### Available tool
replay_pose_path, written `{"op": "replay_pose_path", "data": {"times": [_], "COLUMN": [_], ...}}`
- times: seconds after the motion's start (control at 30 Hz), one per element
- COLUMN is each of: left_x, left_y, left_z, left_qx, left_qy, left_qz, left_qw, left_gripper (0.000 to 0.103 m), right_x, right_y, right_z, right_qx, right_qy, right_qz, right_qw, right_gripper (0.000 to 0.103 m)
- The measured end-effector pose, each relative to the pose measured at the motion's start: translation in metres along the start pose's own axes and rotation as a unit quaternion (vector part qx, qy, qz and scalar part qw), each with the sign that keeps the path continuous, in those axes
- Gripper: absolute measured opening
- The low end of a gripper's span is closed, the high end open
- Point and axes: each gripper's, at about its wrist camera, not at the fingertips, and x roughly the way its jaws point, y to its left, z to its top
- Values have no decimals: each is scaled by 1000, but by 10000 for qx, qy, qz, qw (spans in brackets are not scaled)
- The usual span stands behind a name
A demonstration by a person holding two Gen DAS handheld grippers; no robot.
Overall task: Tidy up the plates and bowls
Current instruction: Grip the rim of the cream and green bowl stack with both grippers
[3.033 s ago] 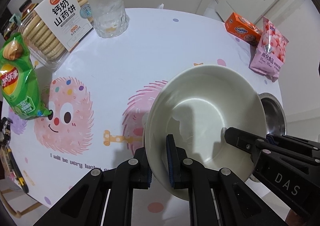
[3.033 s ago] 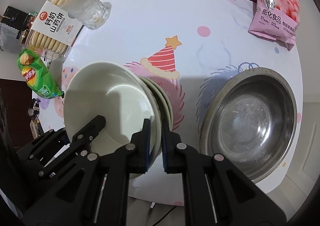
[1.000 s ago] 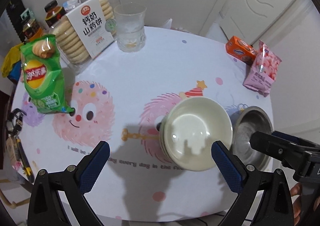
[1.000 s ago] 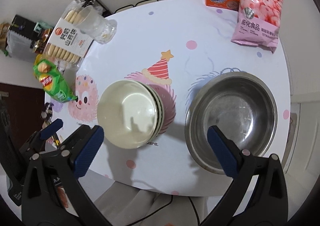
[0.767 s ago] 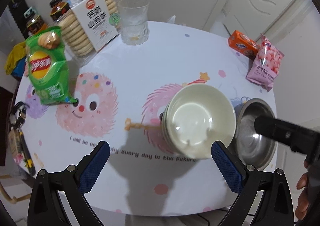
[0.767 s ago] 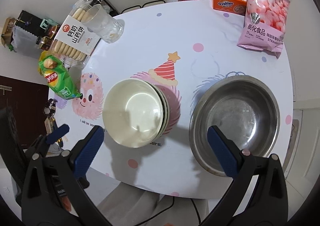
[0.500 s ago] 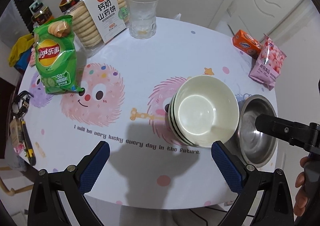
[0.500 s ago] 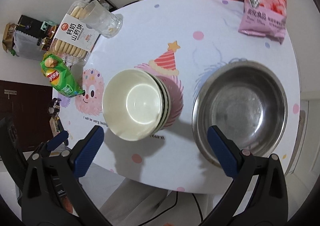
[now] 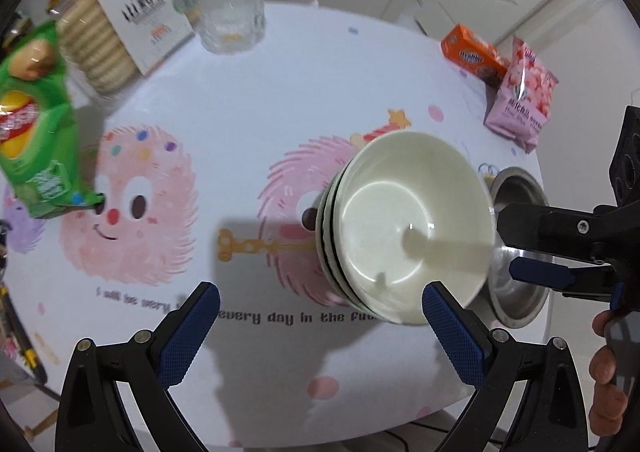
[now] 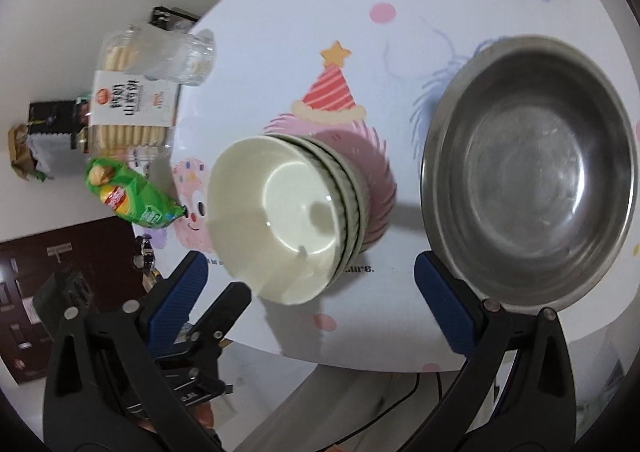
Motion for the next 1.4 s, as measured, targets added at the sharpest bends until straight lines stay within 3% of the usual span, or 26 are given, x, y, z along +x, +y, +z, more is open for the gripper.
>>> {"op": "replay_pose_path", "data": {"times": [0.1, 0.3, 0.37, 0.43, 0.57, 0.63, 0.87, 1.0, 1.07, 1.33, 1.4], "left_x": [12, 32, 36, 42, 49, 49, 57, 50, 48, 45, 46], "left_y": [3, 4, 6, 7, 6, 5, 10, -4, -8, 23, 21], "left_z": [3, 8, 10, 13, 18, 21, 27, 26, 26, 26, 26], "left_qx": [67, 108, 90, 91, 87, 135, -222, 30, 119, -545, -451], "left_qy": [127, 285, 272, 293, 242, 183, 165, -52, -118, -82, -48], "left_qz": [48, -95, -93, -66, -102, -128, -691, -673, -575, -1057, -1015], "left_qw": [9999, 9995, 9995, 9995, 9996, 9997, 9972, 9977, 9982, 9929, 9938], "left_gripper": [100, 82, 77, 77, 77, 77, 76, 56, 51, 23, 22], "right_x": [10, 25, 32, 39, 52, 55, 55, 55, 55, 54, 54], "right_y": [-3, -4, -7, -9, -12, -16, -24, -22, -21, -20, -20], "right_z": [2, 6, 8, 10, 14, 16, 20, 19, 20, 21, 21], "right_qx": [191, 259, 310, 295, 112, 75, -71, -108, -133, -91, -65], "right_qy": [77, -2, 5, 61, 152, 89, 138, 147, 182, 163, 172], "right_qz": [-50, -110, -104, -68, -159, -204, 57, -4, -40, -102, -92], "right_qw": [9998, 9996, 9995, 9995, 9997, 9997, 9999, 9998, 9997, 9998, 9998], "right_gripper": [103, 102, 95, 81, 66, 46, 45, 44, 44, 38, 37]}}
